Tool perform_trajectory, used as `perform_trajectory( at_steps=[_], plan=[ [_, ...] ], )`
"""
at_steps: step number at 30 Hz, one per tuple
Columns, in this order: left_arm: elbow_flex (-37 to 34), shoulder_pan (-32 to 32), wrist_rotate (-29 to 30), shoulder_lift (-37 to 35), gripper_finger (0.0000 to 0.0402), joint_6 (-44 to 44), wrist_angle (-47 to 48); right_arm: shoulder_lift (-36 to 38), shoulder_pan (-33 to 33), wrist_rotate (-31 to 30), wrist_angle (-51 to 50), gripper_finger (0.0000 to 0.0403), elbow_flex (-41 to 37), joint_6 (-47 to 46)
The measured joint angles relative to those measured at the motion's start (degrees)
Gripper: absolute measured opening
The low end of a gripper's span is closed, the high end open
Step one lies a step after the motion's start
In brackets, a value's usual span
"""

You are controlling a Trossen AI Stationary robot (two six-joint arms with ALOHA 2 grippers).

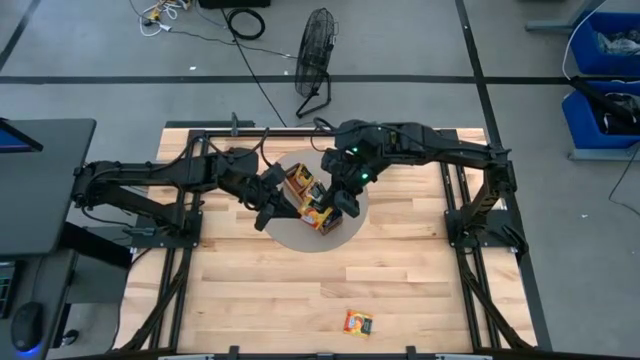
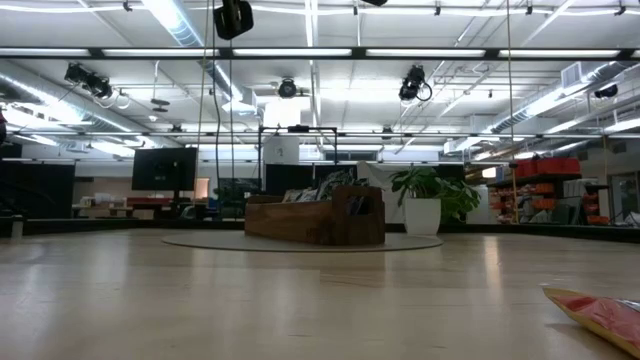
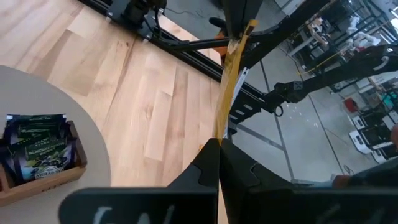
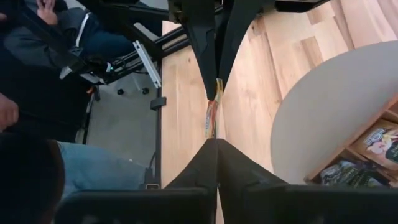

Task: Pick & Place Tea
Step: Put the yellow tea bag into the left section of the wooden organizer

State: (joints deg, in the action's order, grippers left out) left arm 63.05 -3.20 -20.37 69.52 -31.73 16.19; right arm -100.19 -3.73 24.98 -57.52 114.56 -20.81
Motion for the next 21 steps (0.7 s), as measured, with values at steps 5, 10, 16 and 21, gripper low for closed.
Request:
perform_trajectory(
  at_steps=[5,10,16,21],
  plan=[
    [0.0,0.0,1.9,-0.5,0.0026,1.3,0.1,0.3,-0.8,0.0,0.0,0.0003,0.0,-2.2],
    [0.0,0.0,6.7,-1.9,0.0055,4.3,0.5,1.9,-1.6,-3.4,-0.2,0.0001,-0.1,-2.7],
    [0.0,0.0,17.3,-6.0,0.0078,8.9,1.6,4.5,-2.9,-11.0,-0.1,0.0001,-0.1,-5.9],
    [0.0,0.0,27.9,-10.8,0.0084,12.1,3.1,6.5,-3.5,-20.9,1.5,0.0,-0.1,-9.2]
  ],
)
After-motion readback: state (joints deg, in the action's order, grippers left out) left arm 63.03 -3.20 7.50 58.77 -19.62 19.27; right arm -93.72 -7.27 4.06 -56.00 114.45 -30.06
